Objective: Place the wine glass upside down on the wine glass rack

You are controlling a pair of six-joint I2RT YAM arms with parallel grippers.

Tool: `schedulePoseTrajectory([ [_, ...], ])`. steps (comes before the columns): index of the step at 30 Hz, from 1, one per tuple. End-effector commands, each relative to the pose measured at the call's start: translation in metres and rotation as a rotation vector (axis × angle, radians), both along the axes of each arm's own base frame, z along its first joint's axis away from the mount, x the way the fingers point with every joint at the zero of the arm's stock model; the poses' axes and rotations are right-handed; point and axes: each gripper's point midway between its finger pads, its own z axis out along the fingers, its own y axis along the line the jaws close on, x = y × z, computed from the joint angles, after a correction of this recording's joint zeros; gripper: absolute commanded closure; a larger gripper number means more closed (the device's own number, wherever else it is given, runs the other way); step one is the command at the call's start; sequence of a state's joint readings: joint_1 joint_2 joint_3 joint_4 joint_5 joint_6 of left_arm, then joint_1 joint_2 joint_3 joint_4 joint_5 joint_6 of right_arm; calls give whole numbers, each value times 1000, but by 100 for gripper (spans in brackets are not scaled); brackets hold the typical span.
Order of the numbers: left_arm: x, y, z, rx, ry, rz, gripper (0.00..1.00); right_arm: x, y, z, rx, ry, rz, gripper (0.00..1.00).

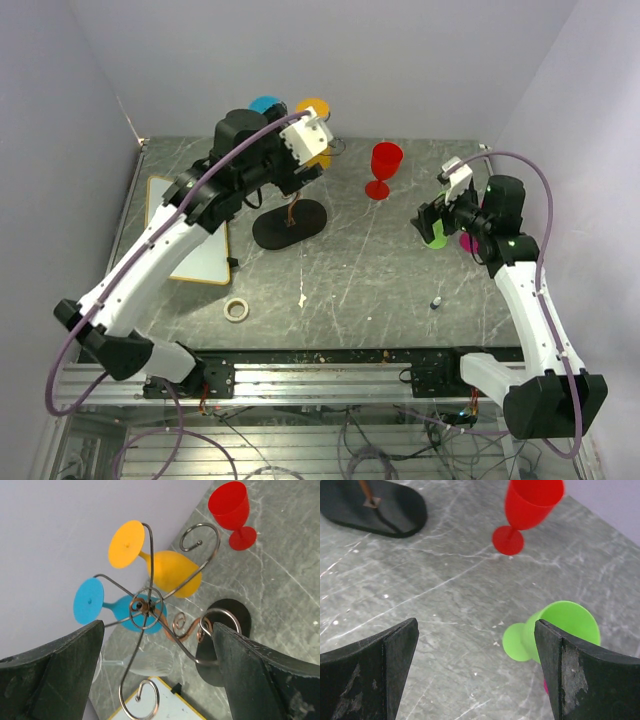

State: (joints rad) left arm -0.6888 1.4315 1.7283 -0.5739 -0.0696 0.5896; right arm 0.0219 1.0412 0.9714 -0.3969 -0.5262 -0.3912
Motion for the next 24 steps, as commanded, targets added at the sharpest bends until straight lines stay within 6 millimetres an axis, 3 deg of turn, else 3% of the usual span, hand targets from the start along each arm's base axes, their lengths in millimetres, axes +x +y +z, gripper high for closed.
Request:
schedulePoseTrajectory([
  [1, -20, 12, 8, -101, 26, -13, 0, 21, -29, 30, -26, -74, -183, 0],
  [9, -38, 60, 12, -262, 78, 61, 0, 43, -71, 30, -87, -76, -422, 1],
  [14, -47, 97, 20, -317, 56, 139, 0, 52, -83, 22, -110, -33, -471, 5],
  [24, -70, 132, 12, -266, 28, 221, 0, 60, -113, -1, -124, 47, -578, 31],
])
